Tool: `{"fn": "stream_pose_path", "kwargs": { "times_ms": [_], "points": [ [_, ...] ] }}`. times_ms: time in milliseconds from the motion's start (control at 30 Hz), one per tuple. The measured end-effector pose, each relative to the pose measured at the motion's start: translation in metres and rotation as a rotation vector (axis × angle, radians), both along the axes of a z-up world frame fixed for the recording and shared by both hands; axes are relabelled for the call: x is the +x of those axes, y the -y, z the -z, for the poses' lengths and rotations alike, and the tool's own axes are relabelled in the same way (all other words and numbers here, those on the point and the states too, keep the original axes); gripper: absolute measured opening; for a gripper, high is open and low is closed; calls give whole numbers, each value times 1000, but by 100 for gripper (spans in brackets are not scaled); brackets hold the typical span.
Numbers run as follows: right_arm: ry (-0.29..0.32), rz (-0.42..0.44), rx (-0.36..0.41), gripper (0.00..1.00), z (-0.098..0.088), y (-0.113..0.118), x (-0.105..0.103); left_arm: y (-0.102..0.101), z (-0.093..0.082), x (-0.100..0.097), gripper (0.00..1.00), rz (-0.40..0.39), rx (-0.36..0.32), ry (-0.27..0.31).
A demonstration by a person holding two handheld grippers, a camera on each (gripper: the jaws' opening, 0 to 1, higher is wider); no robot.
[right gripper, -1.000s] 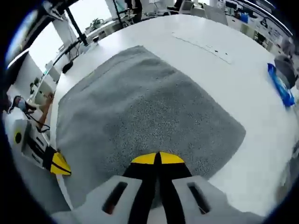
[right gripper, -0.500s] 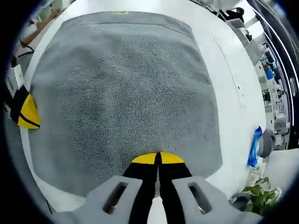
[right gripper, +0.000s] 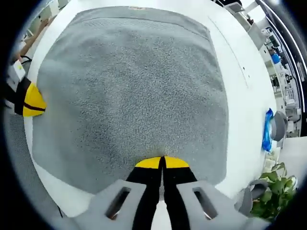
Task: Fold the towel on the table until its edges align and the towel forms a compact rectangular stack.
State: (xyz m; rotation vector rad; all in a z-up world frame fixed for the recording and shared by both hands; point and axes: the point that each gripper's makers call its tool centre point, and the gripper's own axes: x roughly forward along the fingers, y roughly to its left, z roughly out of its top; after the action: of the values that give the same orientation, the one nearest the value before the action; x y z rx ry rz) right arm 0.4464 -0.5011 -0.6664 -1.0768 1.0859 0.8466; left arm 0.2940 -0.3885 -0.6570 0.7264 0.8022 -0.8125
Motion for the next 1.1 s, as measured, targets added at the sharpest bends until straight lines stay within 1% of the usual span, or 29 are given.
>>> {"fn": "stream_pose_path", "kwargs": {
  "times_ms": [133,200,333,433,533,600,733,800,1100],
  "points": [
    [-12,17,5,0,0,7,-8,-5,0,1,1,1,32,16],
    [-18,27,8,0,-1,12,-15,-7,0,2,1,-10,33,14],
    [-20,49,31,0,-1,18,-22,-10,-1,3,1,-23,28,11],
    [-17,65,45,0,-1,22,-28,-13,-1,4,1,-68,15,-7],
    [-8,71,50,0,-1,24,-33,-14,0,4,1,-80,20,-8],
    [-3,75,56,0,-2,25,-35,-14,0,4,1,-74,32,-3],
    [-10,108,81,0,-2,28,-39,-16,-1,4,1,-73,47,0],
    [-10,112,83,0,-2,30,-45,-17,-1,4,1,-73,52,1],
    [31,99,66,0,-2,35,-59,-20,-1,5,1,-79,67,8]
  ]
}}
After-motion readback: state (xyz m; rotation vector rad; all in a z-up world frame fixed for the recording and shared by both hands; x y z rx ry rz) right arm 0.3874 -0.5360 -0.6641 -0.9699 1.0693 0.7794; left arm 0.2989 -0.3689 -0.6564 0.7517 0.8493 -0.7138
